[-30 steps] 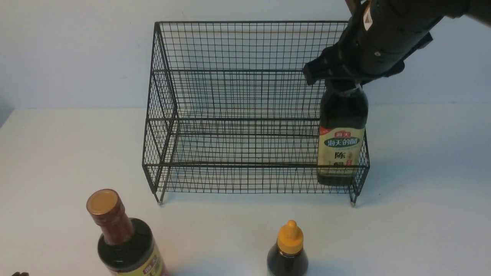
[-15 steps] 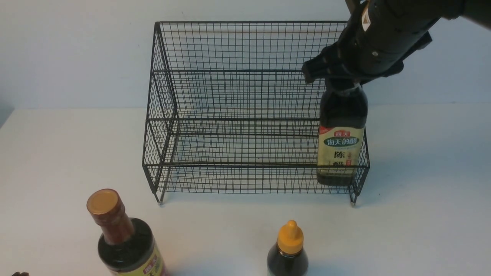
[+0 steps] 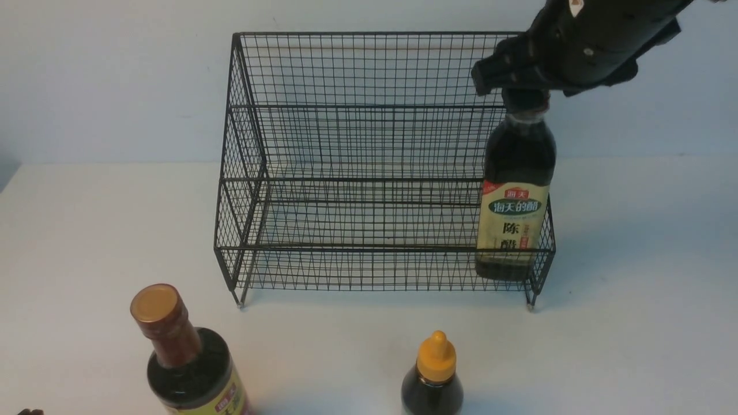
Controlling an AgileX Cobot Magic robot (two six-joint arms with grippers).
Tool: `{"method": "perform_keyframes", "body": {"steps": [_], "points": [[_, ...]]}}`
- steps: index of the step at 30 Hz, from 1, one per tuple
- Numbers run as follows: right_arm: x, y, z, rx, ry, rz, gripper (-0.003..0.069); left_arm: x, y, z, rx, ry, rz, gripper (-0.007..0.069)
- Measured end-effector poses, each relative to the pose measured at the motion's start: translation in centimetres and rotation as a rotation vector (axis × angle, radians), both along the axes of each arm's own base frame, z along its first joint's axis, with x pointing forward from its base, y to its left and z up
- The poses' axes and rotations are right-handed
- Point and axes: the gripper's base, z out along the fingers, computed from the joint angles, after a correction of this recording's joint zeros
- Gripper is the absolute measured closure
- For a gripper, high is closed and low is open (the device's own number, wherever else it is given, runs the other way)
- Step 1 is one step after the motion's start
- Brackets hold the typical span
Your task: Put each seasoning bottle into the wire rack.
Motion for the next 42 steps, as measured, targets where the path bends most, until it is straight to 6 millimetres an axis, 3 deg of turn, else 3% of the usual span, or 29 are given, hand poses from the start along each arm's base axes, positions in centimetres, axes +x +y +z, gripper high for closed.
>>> {"method": "perform_keyframes", "body": {"steps": [7, 15, 17, 18, 22, 26, 27, 29, 31, 32, 35, 36, 40, 41, 42], "points": [[-0.7, -0.5, 3.5, 0.060, -0.092, 0.000, 0.0228, 0.0, 0.0, 0.0, 0.000, 0.000, 0.000, 0.0629], [-5.2, -3.0, 9.1, 0.126, -0.223, 0.075, 0.0228, 0.0, 0.0, 0.0, 0.000, 0.000, 0.000, 0.0629], [-7.5, -4.2, 10.9, 0.154, -0.266, 0.118, 0.0228, 0.0, 0.0, 0.0, 0.000, 0.000, 0.000, 0.0629], [-7.7, -4.3, 11.1, 0.154, -0.272, 0.125, 0.0228, 0.0, 0.0, 0.0, 0.000, 0.000, 0.000, 0.0629], [-14.2, -7.7, 14.9, 0.277, -0.388, 0.185, 0.0230, 0.0, 0.0, 0.0, 0.000, 0.000, 0.000, 0.0629], [-20.1, -11.2, 15.9, 0.358, -0.465, 0.216, 0.0254, 0.0, 0.0, 0.0, 0.000, 0.000, 0.000, 0.0629], [-20.7, -11.6, 15.9, 0.363, -0.471, 0.217, 0.0259, 0.0, 0.0, 0.0, 0.000, 0.000, 0.000, 0.0629], [-24.3, -13.9, 14.7, 0.381, -0.496, 0.221, 0.0302, 0.0, 0.0, 0.0, 0.000, 0.000, 0.000, 0.0629], [-25.6, -14.7, 14.0, 0.384, -0.501, 0.221, 0.0326, 0.0, 0.0, 0.0, 0.000, 0.000, 0.000, 0.0629], [-27.5, -16.0, 12.4, 0.387, -0.505, 0.221, 0.0368, 0.0, 0.0, 0.0, 0.000, 0.000, 0.000, 0.0629], [-30.2, -17.8, 7.8, 0.375, -0.478, 0.218, 0.0499, 0.0, 0.0, 0.0, 0.000, 0.000, 0.000, 0.0629], [-30.6, -18.0, 7.8, 0.381, -0.488, 0.218, 0.0508, 0.0, 0.0, 0.0, 0.000, 0.000, 0.000, 0.0629], [-31.4, -18.4, 0.9, 0.366, -0.542, 0.265, 0.0652, 0.0, 0.0, 0.0, 0.000, 0.000, 0.000, 0.0629], [-31.3, -18.3, 0.6, 0.368, -0.547, 0.266, 0.0655, 0.0, 0.0, 0.0, 0.000, 0.000, 0.000, 0.0629], [-30.6, -17.6, -1.7, 0.374, -0.594, 0.304, 0.0666, 0.0, 0.0, 0.0, 0.000, 0.000, 0.000, 0.0629]]}}
